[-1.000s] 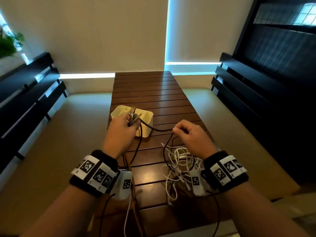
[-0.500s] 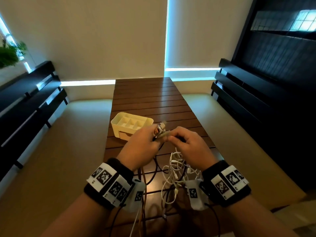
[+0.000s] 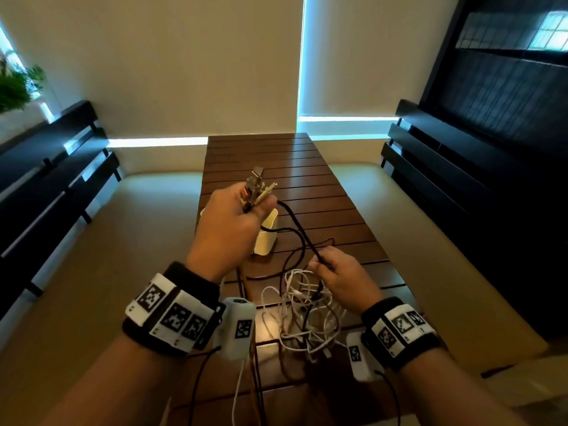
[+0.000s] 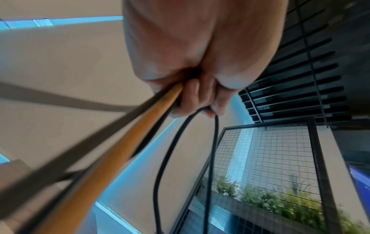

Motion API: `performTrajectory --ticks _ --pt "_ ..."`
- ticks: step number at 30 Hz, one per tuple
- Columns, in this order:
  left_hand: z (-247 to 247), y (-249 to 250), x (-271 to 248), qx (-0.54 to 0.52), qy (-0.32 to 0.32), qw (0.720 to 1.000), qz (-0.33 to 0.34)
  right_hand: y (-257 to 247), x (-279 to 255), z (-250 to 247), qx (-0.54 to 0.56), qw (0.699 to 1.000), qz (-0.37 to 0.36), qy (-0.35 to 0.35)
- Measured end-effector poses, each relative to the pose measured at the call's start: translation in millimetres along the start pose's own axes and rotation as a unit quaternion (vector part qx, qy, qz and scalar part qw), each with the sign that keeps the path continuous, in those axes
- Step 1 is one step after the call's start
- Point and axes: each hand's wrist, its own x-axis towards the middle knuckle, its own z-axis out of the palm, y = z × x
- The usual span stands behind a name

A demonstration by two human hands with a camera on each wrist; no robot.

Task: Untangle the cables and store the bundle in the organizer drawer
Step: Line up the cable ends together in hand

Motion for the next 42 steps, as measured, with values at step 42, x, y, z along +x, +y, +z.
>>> performTrajectory --ticks 42 --pt "-8.0 -43.5 -1.0 0.109 -0.162 0.971 -0.137 -36.4 8.6 -34.5 0.159 0.981 0.002 0.109"
